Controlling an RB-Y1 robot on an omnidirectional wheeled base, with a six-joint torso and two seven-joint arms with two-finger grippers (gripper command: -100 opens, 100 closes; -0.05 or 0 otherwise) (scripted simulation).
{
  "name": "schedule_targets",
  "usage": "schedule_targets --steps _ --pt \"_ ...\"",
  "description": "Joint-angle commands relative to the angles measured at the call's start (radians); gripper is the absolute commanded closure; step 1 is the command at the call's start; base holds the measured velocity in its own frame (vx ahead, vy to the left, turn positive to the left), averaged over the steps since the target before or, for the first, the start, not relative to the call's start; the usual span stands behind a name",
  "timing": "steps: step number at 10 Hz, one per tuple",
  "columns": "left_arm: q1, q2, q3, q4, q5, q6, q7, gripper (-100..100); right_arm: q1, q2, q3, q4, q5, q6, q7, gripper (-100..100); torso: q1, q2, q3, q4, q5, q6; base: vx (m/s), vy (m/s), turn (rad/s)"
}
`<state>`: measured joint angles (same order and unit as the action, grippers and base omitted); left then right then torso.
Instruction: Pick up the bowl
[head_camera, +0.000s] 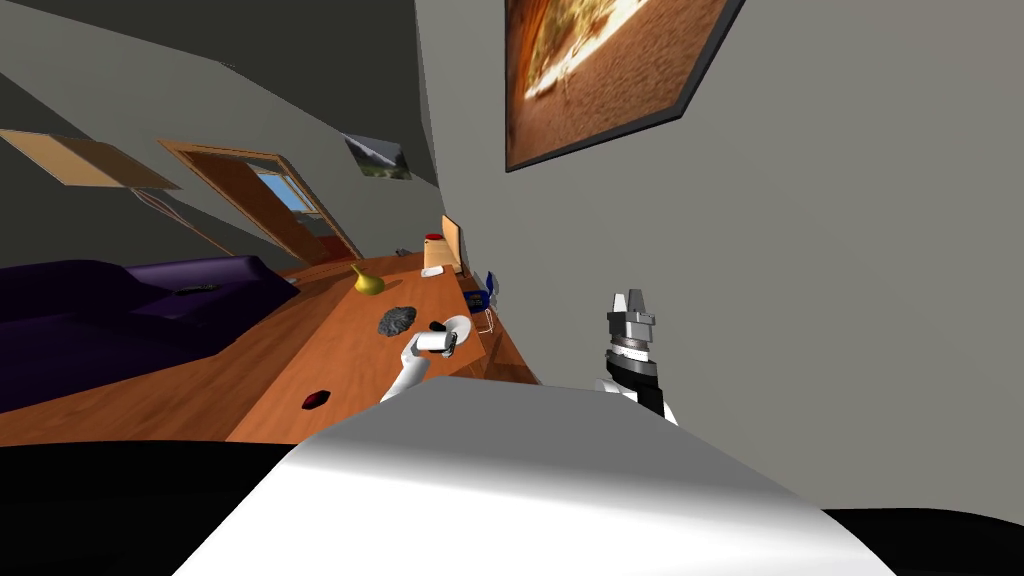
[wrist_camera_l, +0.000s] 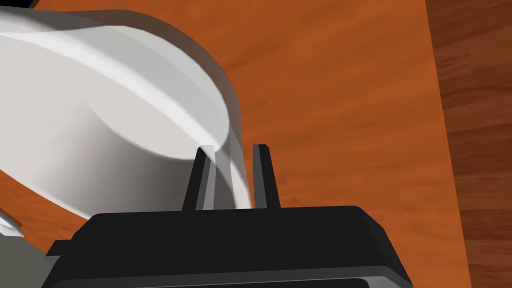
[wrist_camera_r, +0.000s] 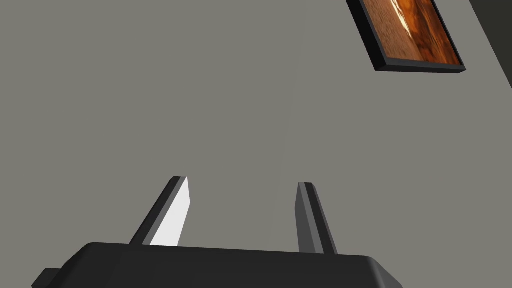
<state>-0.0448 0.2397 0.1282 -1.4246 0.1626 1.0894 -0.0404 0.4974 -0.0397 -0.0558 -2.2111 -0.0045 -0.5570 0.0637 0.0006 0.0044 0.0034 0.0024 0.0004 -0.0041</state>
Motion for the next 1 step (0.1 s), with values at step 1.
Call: schedule_targets --steps 1 --pt "0.000 0.000 0.000 0.000 0.000 0.000 0.000 0 0.000 0.000 0.000 0.000 0.000 0.000 0.000 0 0.000 0.000 0.000 0.000 0.000 0.000 0.000 0.000 0.000"
